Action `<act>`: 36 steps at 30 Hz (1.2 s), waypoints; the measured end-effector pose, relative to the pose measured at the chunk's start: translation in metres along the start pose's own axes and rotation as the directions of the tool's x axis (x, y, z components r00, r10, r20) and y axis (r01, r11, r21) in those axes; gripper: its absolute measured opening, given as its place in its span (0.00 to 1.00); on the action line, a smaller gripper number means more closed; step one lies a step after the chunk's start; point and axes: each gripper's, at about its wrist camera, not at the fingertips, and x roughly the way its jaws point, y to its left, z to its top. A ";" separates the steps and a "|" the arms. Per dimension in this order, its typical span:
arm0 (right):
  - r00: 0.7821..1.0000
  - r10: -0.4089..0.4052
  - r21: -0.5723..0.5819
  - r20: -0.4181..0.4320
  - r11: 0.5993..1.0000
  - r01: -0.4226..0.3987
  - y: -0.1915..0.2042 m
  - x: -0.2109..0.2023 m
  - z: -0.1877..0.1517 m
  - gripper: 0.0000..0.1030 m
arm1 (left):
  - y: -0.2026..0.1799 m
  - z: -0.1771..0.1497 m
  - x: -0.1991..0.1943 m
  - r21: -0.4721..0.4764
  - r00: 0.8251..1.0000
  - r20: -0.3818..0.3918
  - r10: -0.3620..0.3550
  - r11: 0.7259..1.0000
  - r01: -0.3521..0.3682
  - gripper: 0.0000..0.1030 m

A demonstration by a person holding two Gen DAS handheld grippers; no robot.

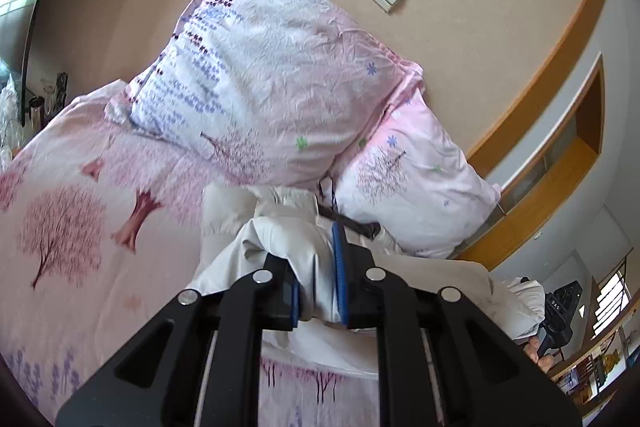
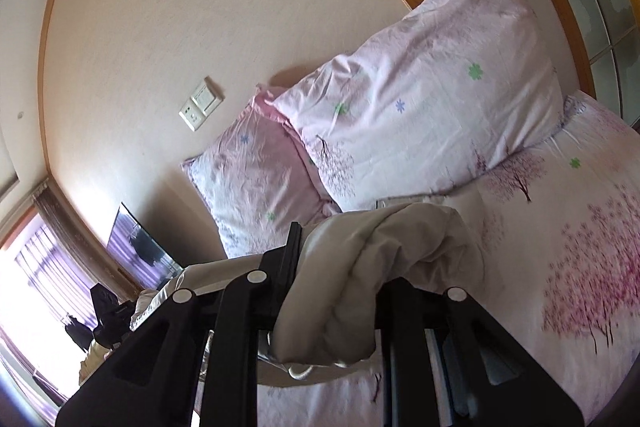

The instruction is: Fold large clothes

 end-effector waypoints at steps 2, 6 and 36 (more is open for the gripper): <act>1.000 -0.008 0.016 0.000 1.000 0.008 0.001 0.015 0.017 0.17 | -0.004 0.016 0.011 0.006 1.000 -0.008 0.018 1.000 -0.018 0.13; 0.998 -0.058 0.051 0.003 0.997 0.058 -0.008 0.050 0.036 0.18 | -0.011 0.040 0.045 0.039 0.997 -0.016 0.074 0.997 -0.073 0.13; 0.901 -0.378 0.519 -0.214 0.737 0.433 -0.137 0.208 0.025 0.75 | 0.055 0.065 0.259 -0.102 0.918 -0.284 0.277 0.943 -0.316 0.24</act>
